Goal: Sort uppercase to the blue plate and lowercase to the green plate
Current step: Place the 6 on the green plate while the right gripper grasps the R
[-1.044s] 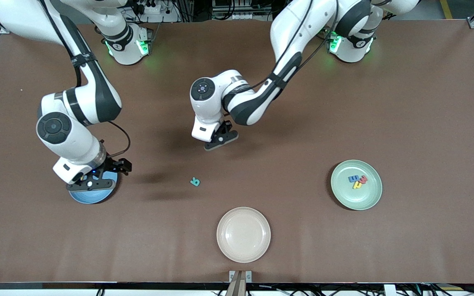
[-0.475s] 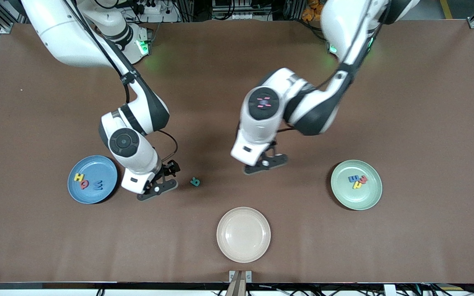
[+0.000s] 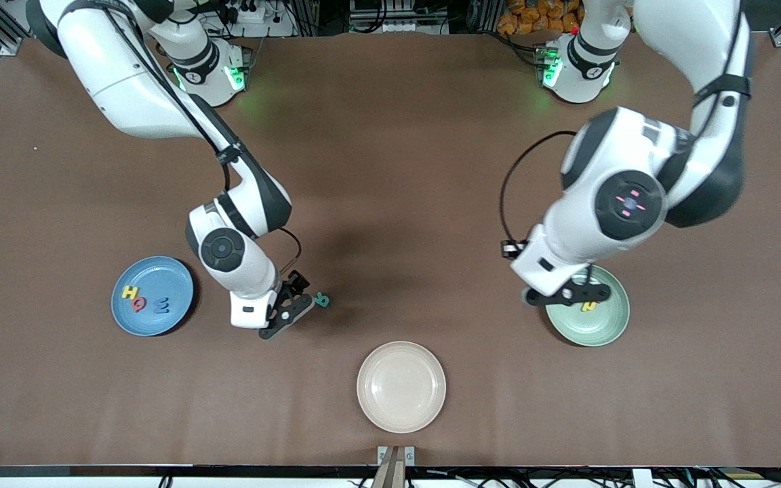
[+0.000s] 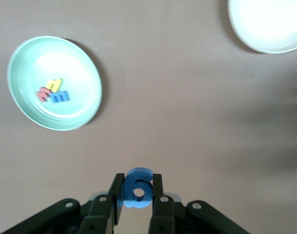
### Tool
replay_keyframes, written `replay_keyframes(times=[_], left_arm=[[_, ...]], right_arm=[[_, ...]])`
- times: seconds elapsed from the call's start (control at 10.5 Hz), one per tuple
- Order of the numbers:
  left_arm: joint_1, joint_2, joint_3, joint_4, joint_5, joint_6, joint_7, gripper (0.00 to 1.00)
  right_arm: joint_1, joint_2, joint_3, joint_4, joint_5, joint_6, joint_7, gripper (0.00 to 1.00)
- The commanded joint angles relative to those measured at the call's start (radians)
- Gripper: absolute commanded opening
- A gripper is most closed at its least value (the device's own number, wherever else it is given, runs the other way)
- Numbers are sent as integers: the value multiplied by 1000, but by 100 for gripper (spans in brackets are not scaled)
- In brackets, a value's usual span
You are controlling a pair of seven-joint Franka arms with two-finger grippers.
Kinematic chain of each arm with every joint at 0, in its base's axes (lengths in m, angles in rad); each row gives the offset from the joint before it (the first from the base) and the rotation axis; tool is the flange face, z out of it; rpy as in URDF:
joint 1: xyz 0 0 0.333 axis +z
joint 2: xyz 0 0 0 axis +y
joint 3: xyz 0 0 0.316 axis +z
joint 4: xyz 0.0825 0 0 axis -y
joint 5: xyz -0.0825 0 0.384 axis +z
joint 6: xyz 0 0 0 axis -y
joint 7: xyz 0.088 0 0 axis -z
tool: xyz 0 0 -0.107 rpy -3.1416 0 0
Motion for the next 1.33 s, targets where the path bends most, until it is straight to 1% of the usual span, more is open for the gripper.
replay_keyframes(times=[0.0, 0.19, 0.28, 0.47, 0.57, 0.76, 0.95, 1.04, 1.14, 1.23], left_arm=[[78, -61, -11, -147, 38, 28, 150, 0], [115, -116, -10, -292, 46, 136, 235, 0], [165, -141, -11, -369, 61, 208, 311, 0], [262, -162, -13, -515, 64, 369, 477, 0], [284, -160, -13, -569, 64, 445, 515, 0], [296, -131, -10, -652, 110, 589, 517, 0], [299, -94, -8, -643, 118, 614, 499, 0], [293, -86, -5, -638, 119, 614, 497, 6], [293, -72, -5, -619, 121, 614, 494, 21], [293, -72, -5, -617, 121, 614, 494, 31]], right_arm=[[91, 49, -47, 51, 3, -5, 1, 100], [139, 61, -89, 51, 4, 8, 4, 100], [147, 71, -102, 49, 4, 30, 4, 100], [164, 84, -125, 54, 6, 48, 4, 100], [171, 95, -132, 63, 7, 53, 4, 100], [187, 115, -133, 74, 7, 60, 10, 100], [194, 118, -135, 84, 15, 65, 19, 100], [194, 118, -133, 84, 17, 65, 18, 100], [194, 118, -133, 84, 26, 67, 16, 100], [193, 118, -133, 84, 47, 67, 15, 100]])
